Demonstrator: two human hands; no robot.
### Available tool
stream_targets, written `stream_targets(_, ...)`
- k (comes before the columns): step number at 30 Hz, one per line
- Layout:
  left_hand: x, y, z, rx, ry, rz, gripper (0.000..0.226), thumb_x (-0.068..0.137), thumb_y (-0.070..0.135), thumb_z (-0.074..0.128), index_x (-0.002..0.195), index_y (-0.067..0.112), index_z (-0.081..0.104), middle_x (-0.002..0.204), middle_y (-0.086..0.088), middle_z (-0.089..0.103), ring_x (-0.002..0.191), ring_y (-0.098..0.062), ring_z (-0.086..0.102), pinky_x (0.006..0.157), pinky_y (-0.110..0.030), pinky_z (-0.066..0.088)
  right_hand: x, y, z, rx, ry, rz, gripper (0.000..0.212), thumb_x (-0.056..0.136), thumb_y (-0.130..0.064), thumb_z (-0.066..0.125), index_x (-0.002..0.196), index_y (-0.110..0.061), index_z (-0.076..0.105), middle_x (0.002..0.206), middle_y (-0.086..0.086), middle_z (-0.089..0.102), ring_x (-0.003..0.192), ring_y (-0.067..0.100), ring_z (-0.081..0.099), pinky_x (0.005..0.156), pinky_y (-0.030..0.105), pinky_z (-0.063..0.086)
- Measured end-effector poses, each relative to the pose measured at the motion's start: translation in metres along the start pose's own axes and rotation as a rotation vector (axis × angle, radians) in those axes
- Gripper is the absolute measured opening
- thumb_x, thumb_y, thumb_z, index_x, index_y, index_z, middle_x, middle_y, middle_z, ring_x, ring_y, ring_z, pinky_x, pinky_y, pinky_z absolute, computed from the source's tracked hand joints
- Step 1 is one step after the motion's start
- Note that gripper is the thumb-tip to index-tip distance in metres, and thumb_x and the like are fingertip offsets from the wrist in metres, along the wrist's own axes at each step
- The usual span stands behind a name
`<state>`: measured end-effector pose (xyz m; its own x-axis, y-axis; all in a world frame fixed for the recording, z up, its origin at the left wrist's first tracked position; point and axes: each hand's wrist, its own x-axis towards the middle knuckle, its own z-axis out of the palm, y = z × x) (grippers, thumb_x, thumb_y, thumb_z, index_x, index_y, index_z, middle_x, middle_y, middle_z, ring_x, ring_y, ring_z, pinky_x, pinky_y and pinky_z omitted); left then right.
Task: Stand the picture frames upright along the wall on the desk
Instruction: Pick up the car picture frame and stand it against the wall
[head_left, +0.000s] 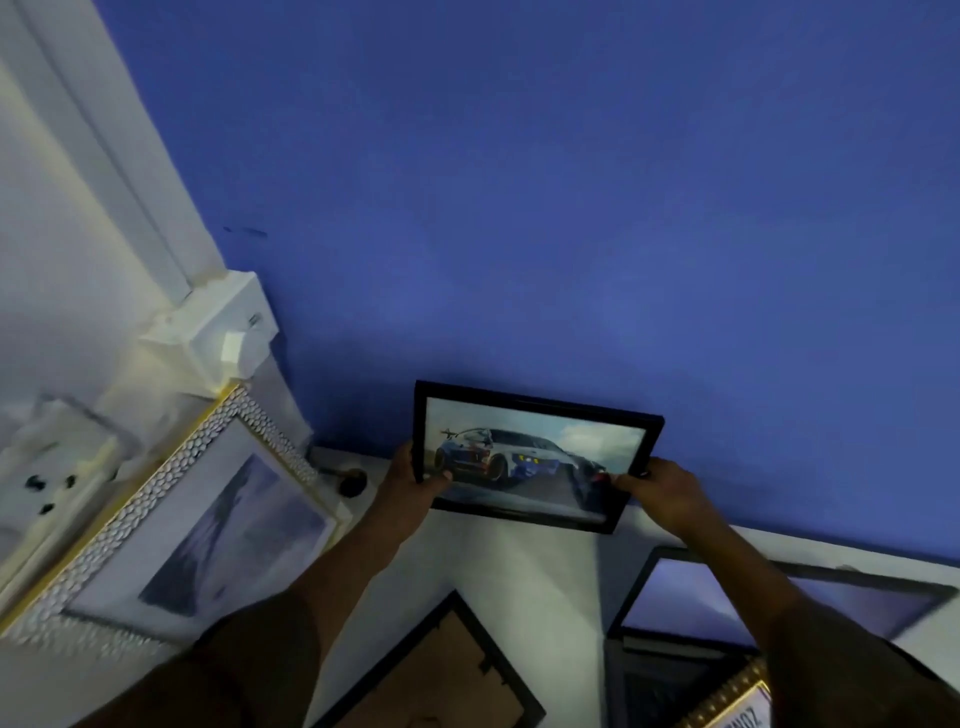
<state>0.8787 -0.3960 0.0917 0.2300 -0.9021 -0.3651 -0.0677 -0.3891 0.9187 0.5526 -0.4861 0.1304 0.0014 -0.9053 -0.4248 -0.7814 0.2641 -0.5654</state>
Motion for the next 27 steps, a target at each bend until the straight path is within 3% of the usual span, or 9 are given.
stream_targets(3, 0.02, -0.004, 0.001, 0.017, -0.049, -0.002, 0.073, 0.087, 0.031, 0.073, 0.15, 0.032, 0.037, 0.146, 0.006, 0.052, 0.132, -0.017, 0.053, 0.116, -0.046, 0.042, 0.009, -0.002, -0.002, 0.007, -0.01, 0.04, 0.049, 0.092, -0.039, 0.069, 0.131, -0.009, 0.064, 0.132, 0.014, 0.068, 0.118, 0.032, 0.063, 0.082, 0.027, 0.042)
stream_targets(7, 0.037, -0.009, 0.009, 0.037, -0.087, -0.026, 0.071, 0.098, 0.017, 0.065, 0.157, 0.028, 0.027, 0.143, 0.011, 0.041, 0.132, -0.013, 0.043, 0.111, -0.032, 0.036, 0.019, -0.002, 0.001, 0.017, -0.037, 0.081, 0.055, 0.092, -0.042, 0.068, 0.136, -0.01, 0.062, 0.137, 0.014, 0.065, 0.123, 0.033, 0.061, 0.097, 0.034, 0.048)
stream_targets(11, 0.047, -0.021, 0.012, 0.067, -0.135, -0.084, 0.077, 0.098, 0.022, 0.064, 0.16, 0.028, 0.019, 0.149, 0.008, 0.038, 0.14, -0.019, 0.04, 0.113, -0.034, 0.034, 0.023, 0.003, 0.006, 0.011, -0.081, 0.113, 0.055, 0.093, -0.041, 0.068, 0.139, -0.012, 0.059, 0.141, 0.014, 0.061, 0.127, 0.034, 0.057, 0.108, 0.043, 0.046)
stream_targets(14, 0.054, -0.029, 0.012, 0.054, -0.136, -0.103, 0.082, 0.095, 0.026, 0.067, 0.16, 0.033, 0.017, 0.161, 0.003, 0.036, 0.143, -0.022, 0.041, 0.118, -0.041, 0.035, 0.029, 0.004, 0.006, 0.032, -0.086, 0.113, 0.056, 0.091, -0.04, 0.07, 0.138, -0.013, 0.059, 0.141, 0.015, 0.062, 0.128, 0.034, 0.057, 0.108, 0.045, 0.045)
stream_targets(19, 0.062, -0.033, 0.015, 0.032, -0.098, -0.117, 0.08, 0.095, 0.027, 0.068, 0.159, 0.031, 0.02, 0.144, 0.012, 0.041, 0.135, -0.016, 0.043, 0.112, -0.036, 0.037, 0.035, 0.006, 0.008, 0.178, -0.065, 0.132, 0.051, 0.088, -0.033, 0.076, 0.133, -0.014, 0.062, 0.135, 0.012, 0.066, 0.12, 0.03, 0.061, 0.101, 0.039, 0.047)
stream_targets(23, 0.063, -0.039, 0.013, -0.041, -0.014, -0.1, 0.079, 0.088, 0.027, 0.072, 0.155, 0.032, 0.029, 0.146, 0.004, 0.05, 0.136, -0.021, 0.049, 0.112, -0.04, 0.039, 0.04, 0.0, 0.014, 0.288, -0.082, 0.129, 0.051, 0.085, -0.031, 0.079, 0.131, -0.016, 0.061, 0.13, 0.008, 0.068, 0.108, 0.025, 0.064, 0.095, 0.038, 0.051)
stream_targets(27, 0.063, -0.037, 0.009, -0.069, -0.002, -0.097, 0.082, 0.092, 0.023, 0.07, 0.159, 0.029, 0.023, 0.154, 0.001, 0.045, 0.138, -0.02, 0.046, 0.117, -0.041, 0.036, 0.044, -0.008, 0.023, 0.294, -0.065, 0.107, 0.047, 0.085, -0.034, 0.078, 0.128, -0.018, 0.064, 0.129, 0.007, 0.069, 0.115, 0.028, 0.064, 0.099, 0.04, 0.051)
